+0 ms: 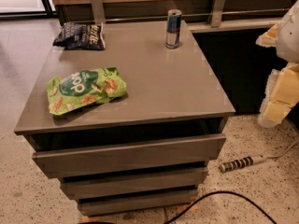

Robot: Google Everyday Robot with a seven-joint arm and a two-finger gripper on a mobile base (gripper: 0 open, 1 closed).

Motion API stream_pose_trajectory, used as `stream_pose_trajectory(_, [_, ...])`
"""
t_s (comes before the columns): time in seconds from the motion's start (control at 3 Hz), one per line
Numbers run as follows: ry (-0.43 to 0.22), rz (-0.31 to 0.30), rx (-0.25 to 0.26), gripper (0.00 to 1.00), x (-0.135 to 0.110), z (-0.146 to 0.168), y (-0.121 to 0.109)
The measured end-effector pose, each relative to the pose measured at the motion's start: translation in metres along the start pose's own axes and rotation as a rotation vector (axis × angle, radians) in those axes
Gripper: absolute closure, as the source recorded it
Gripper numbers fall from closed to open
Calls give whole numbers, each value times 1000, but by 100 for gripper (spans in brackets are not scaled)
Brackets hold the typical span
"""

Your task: Move redbull can near green rice chip bag

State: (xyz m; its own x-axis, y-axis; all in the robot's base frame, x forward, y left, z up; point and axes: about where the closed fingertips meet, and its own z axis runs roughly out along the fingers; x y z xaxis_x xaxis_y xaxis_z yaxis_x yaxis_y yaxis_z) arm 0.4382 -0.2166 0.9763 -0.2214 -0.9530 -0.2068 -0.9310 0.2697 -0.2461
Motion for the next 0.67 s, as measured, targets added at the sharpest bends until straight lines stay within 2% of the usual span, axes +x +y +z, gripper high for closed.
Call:
stream_pose_trajectory(0.33, [-10, 12, 4, 0, 0, 0, -3])
stream_pose_trajectory(0.67, [-63, 79, 22, 0, 2, 3, -21])
